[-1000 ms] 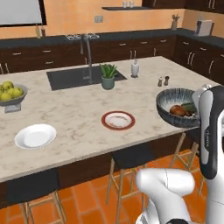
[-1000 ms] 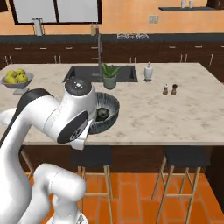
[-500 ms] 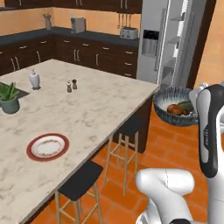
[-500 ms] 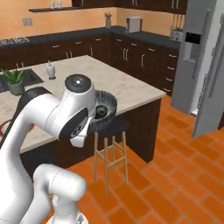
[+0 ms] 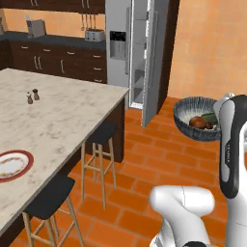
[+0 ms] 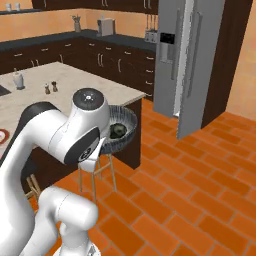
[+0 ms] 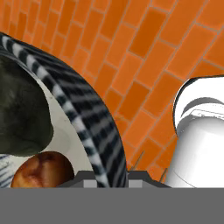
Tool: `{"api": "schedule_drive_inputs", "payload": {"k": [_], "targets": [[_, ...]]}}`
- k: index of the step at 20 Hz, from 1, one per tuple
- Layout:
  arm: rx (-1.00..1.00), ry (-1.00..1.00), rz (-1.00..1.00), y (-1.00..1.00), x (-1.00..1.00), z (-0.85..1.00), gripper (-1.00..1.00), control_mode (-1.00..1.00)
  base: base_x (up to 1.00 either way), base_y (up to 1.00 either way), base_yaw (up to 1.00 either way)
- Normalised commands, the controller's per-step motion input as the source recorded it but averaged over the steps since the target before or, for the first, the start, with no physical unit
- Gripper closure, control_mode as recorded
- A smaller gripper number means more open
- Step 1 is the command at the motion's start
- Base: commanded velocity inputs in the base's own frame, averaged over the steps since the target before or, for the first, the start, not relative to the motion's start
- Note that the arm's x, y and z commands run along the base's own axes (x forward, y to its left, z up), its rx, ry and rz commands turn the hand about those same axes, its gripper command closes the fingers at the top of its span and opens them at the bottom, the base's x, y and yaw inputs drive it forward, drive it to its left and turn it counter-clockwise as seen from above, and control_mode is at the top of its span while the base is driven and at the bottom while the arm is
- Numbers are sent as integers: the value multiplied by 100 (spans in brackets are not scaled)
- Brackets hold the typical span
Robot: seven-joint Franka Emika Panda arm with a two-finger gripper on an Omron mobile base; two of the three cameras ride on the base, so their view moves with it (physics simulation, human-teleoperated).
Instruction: Pick the chicken drumstick and cucumber from their plates and place them in the bowl. Then put the bowl in the fridge.
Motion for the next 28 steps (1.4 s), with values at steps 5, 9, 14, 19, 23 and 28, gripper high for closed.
{"api": "schedule_drive_inputs", "payload": {"k": [5,9,14,19,23,28], "targets": [[0,0,0,0,0,0,100,100,-100,-3,-21],[0,0,0,0,0,0,100,100,-100,9,-11],[0,0,0,0,0,0,100,100,-100,35,-1],[0,0,0,0,0,0,100,100,-100,93,-5],[0,0,0,0,0,0,100,100,-100,100,-16],[0,0,0,0,0,0,100,100,-100,100,-14]]}}
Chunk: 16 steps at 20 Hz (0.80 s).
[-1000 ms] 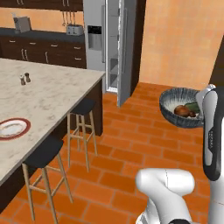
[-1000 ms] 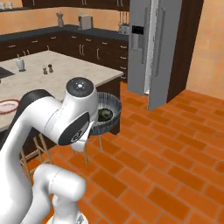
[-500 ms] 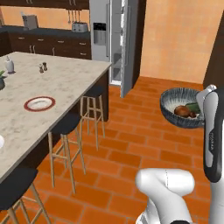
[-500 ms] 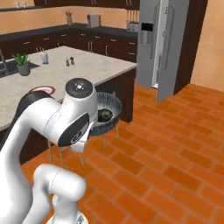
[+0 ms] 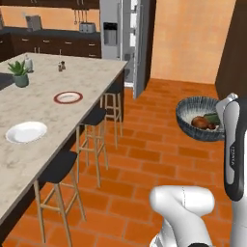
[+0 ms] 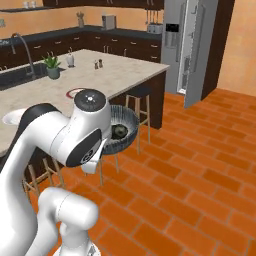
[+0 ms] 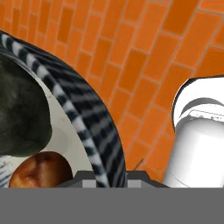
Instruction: Pick the chicken drumstick and cucumber from their plates and place them in the bowl. Then put the bowl in the fridge.
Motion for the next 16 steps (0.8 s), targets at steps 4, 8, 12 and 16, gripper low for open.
{"api": "schedule_drive_inputs", "payload": {"k": [4,8,12,16], "targets": [[0,0,0,0,0,0,100,100,-100,100,-15],[0,0,0,0,0,0,100,100,-94,100,-10],[0,0,0,0,0,0,100,100,-52,100,0],[0,0,0,0,0,0,100,100,-4,100,-1]]}}
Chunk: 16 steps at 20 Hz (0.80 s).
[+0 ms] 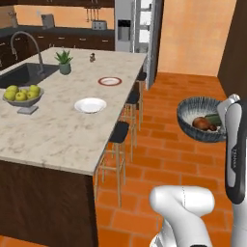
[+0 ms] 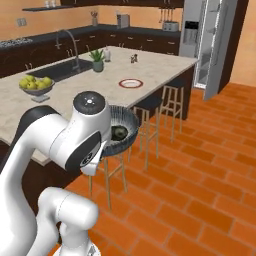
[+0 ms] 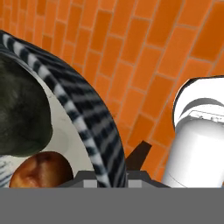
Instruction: Pick the chicken drumstick and cucumber from their plates and place them in the bowl. Then put the bowl in the fridge.
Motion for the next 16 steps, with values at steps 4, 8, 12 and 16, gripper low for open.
{"api": "schedule_drive_inputs", "payload": {"k": [4,8,12,16], "targets": [[0,0,0,0,0,0,100,100,34,100,-15],[0,0,0,0,0,0,100,100,4,100,-16],[0,0,0,0,0,0,100,100,-4,100,-13],[0,0,0,0,0,0,100,100,-8,100,-15]]}}
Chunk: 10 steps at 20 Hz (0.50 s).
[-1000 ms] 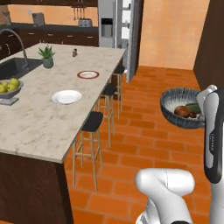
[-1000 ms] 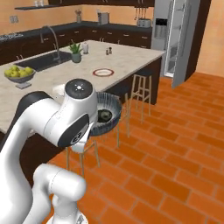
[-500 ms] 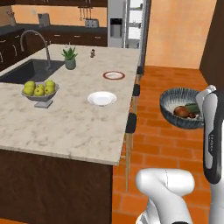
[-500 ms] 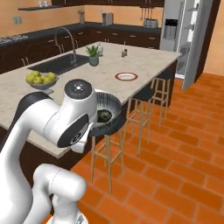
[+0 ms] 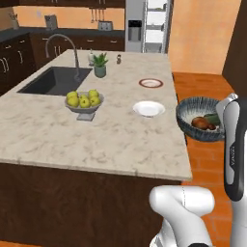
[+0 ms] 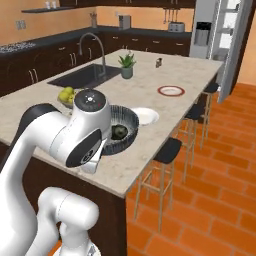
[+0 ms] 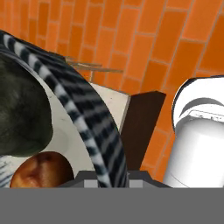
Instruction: Pick the chicken drumstick and cucumber from their plates and place them in the bowl. Then put the bowl in the fridge.
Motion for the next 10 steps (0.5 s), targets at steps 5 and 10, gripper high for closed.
{"api": "schedule_drive_inputs", "payload": {"k": [5,10], "targets": [[0,0,0,0,0,0,100,100,-20,100,-17],[0,0,0,0,0,0,100,100,-22,100,-15]]}}
